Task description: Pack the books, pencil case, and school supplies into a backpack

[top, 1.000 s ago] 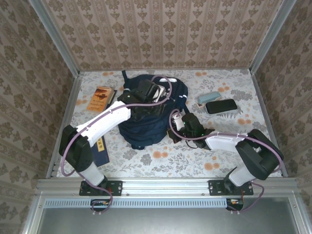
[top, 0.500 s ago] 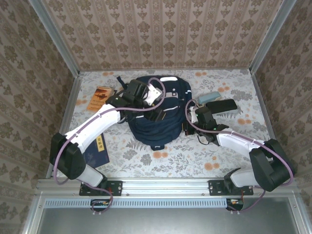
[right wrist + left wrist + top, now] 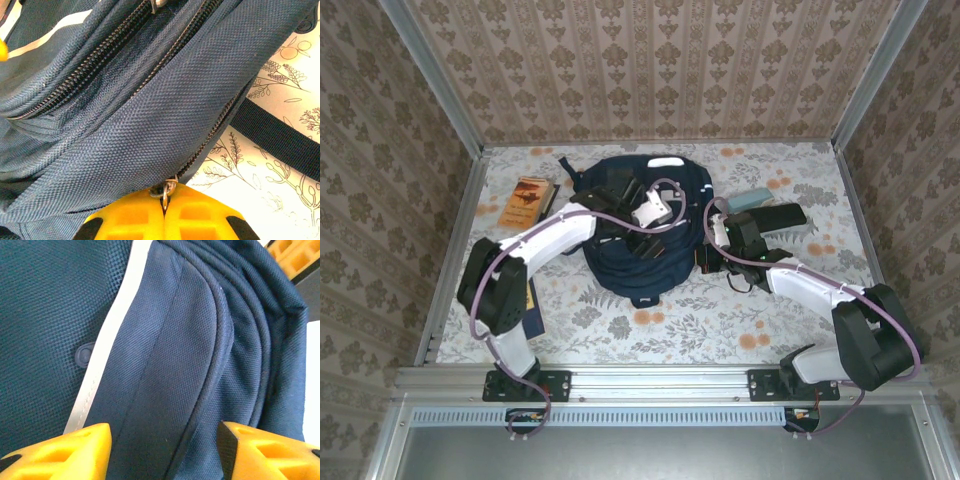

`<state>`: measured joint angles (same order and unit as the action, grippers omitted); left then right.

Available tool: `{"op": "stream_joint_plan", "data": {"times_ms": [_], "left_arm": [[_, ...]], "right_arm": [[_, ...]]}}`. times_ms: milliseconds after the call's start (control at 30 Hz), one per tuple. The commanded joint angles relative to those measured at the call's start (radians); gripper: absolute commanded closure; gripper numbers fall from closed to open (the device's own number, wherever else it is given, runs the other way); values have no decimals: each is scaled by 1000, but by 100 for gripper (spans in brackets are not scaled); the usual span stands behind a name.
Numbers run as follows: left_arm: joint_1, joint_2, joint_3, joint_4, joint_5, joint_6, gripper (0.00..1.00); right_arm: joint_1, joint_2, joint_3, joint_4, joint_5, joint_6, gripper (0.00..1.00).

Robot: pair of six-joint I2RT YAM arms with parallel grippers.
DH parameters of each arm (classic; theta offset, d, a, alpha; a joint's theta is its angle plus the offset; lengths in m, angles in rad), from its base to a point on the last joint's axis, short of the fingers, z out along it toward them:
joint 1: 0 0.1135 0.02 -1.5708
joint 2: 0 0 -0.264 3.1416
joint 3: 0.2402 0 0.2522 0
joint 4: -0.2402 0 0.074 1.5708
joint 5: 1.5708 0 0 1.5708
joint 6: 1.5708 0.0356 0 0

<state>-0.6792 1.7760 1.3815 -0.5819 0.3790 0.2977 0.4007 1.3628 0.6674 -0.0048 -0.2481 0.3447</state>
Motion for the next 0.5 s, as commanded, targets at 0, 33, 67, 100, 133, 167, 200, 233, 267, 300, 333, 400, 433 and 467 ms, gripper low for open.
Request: {"op": "stream_joint_plan", "data": {"times_ms": [0, 33, 67, 100, 133, 167, 200, 233, 267, 300, 333, 400, 433, 467], "left_arm": [[-3, 41, 72, -84, 36, 109, 41], [-2, 52, 83, -98, 55, 116, 42], [-2, 64, 89, -103, 62, 119, 42], [-3, 77, 93, -105, 59, 120, 42], [-4, 89, 94, -102, 45, 120, 42], [-6, 101, 96, -94, 25, 117, 43], [-8, 111, 96, -89, 5, 114, 45], [-8, 119, 95, -74, -22, 108, 48], [-12, 124, 93, -57, -51, 97, 52], [-15, 127, 94, -40, -73, 85, 57], [-19, 131, 96, -22, -93, 72, 63], [-25, 132, 100, 7, -115, 49, 72], [-31, 131, 98, 28, -132, 34, 76], [-38, 129, 92, 48, -151, 20, 81]], "right_arm": [[-6, 6, 37, 23, -43, 8, 100], [-6, 7, 37, 23, -45, 8, 100], [-7, 7, 37, 22, -45, 6, 100], [-7, 8, 37, 23, -43, 4, 100], [-8, 9, 37, 20, -42, 4, 100], [-8, 10, 37, 20, -41, 5, 100], [-8, 9, 36, 19, -41, 6, 100], [-9, 9, 35, 17, -41, 6, 100], [-9, 8, 35, 16, -40, 4, 100], [-9, 7, 34, 15, -40, 3, 100], [-10, 7, 34, 10, -40, -1, 100], [-9, 7, 36, -7, -41, -8, 100], [-9, 8, 43, -22, -52, -18, 100], [-8, 10, 51, -46, -68, -27, 100]]}}
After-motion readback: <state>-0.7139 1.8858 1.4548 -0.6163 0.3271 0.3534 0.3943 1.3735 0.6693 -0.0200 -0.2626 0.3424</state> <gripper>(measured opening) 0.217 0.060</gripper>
